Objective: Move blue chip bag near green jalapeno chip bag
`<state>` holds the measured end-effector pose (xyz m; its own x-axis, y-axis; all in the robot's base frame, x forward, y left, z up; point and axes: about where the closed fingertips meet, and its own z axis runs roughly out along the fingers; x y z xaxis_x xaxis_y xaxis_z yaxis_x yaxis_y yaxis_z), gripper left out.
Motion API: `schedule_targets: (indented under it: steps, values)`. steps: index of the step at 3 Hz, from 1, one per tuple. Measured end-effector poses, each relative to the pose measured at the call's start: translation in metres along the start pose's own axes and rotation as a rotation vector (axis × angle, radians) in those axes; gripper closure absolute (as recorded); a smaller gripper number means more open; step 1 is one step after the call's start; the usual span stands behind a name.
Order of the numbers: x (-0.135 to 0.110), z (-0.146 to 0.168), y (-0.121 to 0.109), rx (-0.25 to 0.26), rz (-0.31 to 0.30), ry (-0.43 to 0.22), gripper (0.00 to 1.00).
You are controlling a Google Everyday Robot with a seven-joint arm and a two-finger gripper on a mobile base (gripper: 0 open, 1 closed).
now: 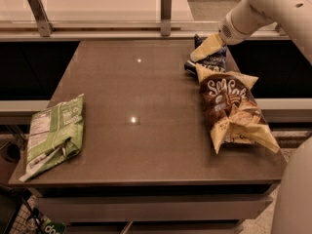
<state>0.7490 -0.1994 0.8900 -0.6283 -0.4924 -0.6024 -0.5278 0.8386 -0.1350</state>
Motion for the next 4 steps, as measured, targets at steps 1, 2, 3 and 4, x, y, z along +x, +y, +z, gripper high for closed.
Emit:
schedule_targets:
  steps: [1, 2, 3, 4]
  values:
    - [0.016, 0.021, -0.009, -0.011, 0.016, 0.012, 0.00]
    - [0.030, 0.045, -0.012, -0.036, 0.019, 0.028, 0.00]
    - [0.030, 0.047, -0.010, -0.038, 0.018, 0.031, 0.19]
    - [0.031, 0.050, -0.008, -0.042, 0.017, 0.034, 0.42]
